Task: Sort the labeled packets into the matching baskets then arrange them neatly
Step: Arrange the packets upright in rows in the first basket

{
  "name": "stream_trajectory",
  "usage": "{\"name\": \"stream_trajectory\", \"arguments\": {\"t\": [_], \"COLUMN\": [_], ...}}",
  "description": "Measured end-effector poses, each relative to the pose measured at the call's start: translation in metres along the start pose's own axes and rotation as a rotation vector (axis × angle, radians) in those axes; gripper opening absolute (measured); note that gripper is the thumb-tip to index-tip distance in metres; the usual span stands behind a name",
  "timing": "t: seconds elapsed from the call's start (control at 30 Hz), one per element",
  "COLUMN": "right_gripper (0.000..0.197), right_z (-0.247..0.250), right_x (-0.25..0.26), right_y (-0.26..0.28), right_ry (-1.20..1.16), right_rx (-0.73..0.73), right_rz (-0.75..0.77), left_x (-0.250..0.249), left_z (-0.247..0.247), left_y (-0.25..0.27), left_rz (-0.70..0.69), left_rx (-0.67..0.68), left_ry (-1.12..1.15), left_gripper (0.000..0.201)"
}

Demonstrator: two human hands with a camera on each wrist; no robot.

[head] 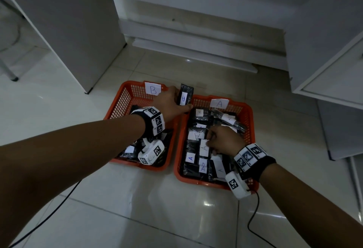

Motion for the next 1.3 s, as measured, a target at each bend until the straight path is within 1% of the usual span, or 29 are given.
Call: {"name": "stream_trajectory", "arguments": {"t": [0.07,0.17,0.23,0.27,0.33,0.4,0.43,0.47,0.5,0.53,0.63,0.7,0.77,0.87,0.93,0.97,1.0,1.07,1.13,1.2,1.3], "right_gripper": [0.012,0.019,0.024,0.025,0.021,0.018,0.019,0.022,0.025,0.025,0.014,0.015,0.02,0.023,0.027,0.03,0.032,0.032,0.031,0.031,0.027], "right_z": [0.004,0.005,0.008,0.012,0.028,0.047,0.055,0.06,0.063,0.066,0.072,0.076,0.081,0.091,0.098,0.102,0.106,0.113,0.115,0.115,0.111], "right_x": [0.002,0.006,0.007,0.008,0.011,0.013,0.014,0.017,0.019,0.021,0.02,0.009,-0.008,-0.035,-0.05,-0.056,-0.061,-0.071,-0.079,-0.081,-0.076], "right_y": [0.001,0.001,0.002,0.003,0.007,0.01,0.012,0.014,0.015,0.015,0.014,0.012,0.011,0.013,0.016,0.018,0.021,0.025,0.026,0.027,0.03], "right_ry": [0.059,0.286,0.381,0.369,0.202,-0.126,-0.329,-0.523,-0.666,-0.722,-0.66,-0.715,-0.855,-1.013,-1.035,-1.037,-1.032,-1.012,-1.006,-1.0,-0.949], "right_rx": [-0.025,-0.079,-0.161,-0.213,-0.297,-0.318,-0.288,-0.227,-0.171,-0.139,-0.15,-0.208,-0.287,-0.412,-0.468,-0.484,-0.499,-0.527,-0.535,-0.521,-0.467], "right_rz": [0.026,0.099,0.13,0.135,0.141,0.137,0.129,0.12,0.117,0.121,0.148,0.114,0.025,-0.08,-0.107,-0.116,-0.127,-0.154,-0.172,-0.176,-0.146], "left_x": [-0.003,-0.006,-0.007,-0.008,-0.014,-0.025,-0.032,-0.038,-0.045,-0.05,-0.062,-0.064,-0.062,-0.05,-0.037,-0.032,-0.027,-0.026,-0.03,-0.036,-0.043], "left_z": [-0.002,-0.005,-0.007,-0.01,-0.014,-0.021,-0.025,-0.03,-0.035,-0.042,-0.055,-0.057,-0.051,-0.042,-0.036,-0.033,-0.035,-0.045,-0.064,-0.086,-0.115], "left_y": [0.0,0.001,0.003,0.004,0.011,0.019,0.023,0.027,0.03,0.031,0.033,0.029,0.024,0.015,0.013,0.015,0.017,0.025,0.034,0.041,0.05], "left_rz": [-0.006,-0.004,-0.011,-0.024,-0.069,-0.138,-0.183,-0.228,-0.267,-0.298,-0.335,-0.309,-0.264,-0.21,-0.157,-0.146,-0.163,-0.263,-0.347,-0.356,-0.301], "left_rx": [0.004,0.022,0.032,0.042,0.082,0.134,0.164,0.195,0.229,0.26,0.337,0.333,0.296,0.237,0.225,0.23,0.243,0.306,0.401,0.515,0.674], "left_ry": [0.013,0.016,0.002,-0.01,-0.035,-0.07,-0.093,-0.109,-0.112,-0.105,-0.042,0.007,0.02,-0.051,-0.116,-0.169,-0.234,-0.351,-0.454,-0.561,-0.701], "left_gripper": [0.06,0.061,0.062,0.063,0.062,0.063,0.066,0.068,0.067,0.064,0.057,0.056,0.055,0.057,0.045,0.038,0.036,0.042,0.057,0.076,0.105]}}
Point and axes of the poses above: each hand's wrist, its own y-axis away from the middle knuckle, its own z-axis out of the back of the hand, x = y × z, the point moved 6 cm from there along -y, towards the middle knuckle, and after that the axes turned 2 degrees about -z, right-handed, at the moved point
